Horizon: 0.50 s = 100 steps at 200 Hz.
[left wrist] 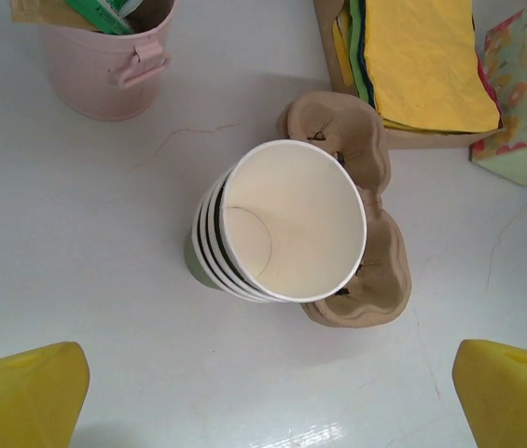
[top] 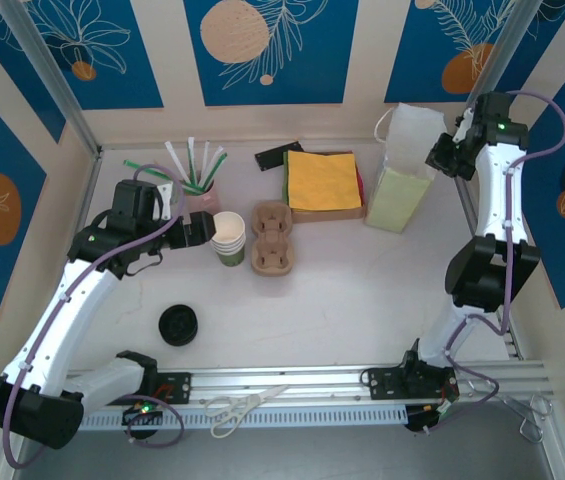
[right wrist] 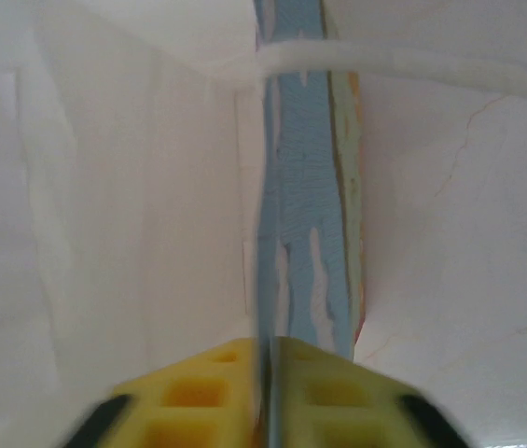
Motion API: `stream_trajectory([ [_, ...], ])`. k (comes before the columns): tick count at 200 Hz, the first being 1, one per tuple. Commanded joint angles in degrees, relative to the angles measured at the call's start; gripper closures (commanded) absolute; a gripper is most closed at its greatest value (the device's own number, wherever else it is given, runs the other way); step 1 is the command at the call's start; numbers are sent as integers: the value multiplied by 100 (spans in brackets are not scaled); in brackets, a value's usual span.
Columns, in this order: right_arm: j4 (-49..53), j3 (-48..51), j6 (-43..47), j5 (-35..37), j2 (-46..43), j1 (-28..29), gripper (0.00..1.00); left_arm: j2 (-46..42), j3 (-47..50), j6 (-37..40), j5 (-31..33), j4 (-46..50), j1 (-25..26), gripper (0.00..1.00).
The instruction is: Pack the takeout coffee
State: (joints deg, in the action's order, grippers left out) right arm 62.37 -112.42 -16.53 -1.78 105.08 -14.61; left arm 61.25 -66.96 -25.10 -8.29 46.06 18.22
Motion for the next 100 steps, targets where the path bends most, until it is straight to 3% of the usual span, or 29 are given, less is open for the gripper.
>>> stream_trajectory([
  [1, 274, -265, -76, -272, 12, -34, 65, -50, -4, -12, 142, 61, 77, 0],
  [34, 372, -317, -164, 11, -155, 58, 35, -42, -2, -74, 161, 35, 101, 0],
  [56, 404, -179, -260, 292, -522, 124, 26, -12, -24, -87, 145, 21, 112, 0],
  [89, 300, 388, -311, 609, -1426, 335, 1, 80, 25, -110, 102, -53, 124, 0],
  [100, 269, 596, -284, 769, -1773, 496, 1, 165, 14, -109, 91, -46, 121, 0],
])
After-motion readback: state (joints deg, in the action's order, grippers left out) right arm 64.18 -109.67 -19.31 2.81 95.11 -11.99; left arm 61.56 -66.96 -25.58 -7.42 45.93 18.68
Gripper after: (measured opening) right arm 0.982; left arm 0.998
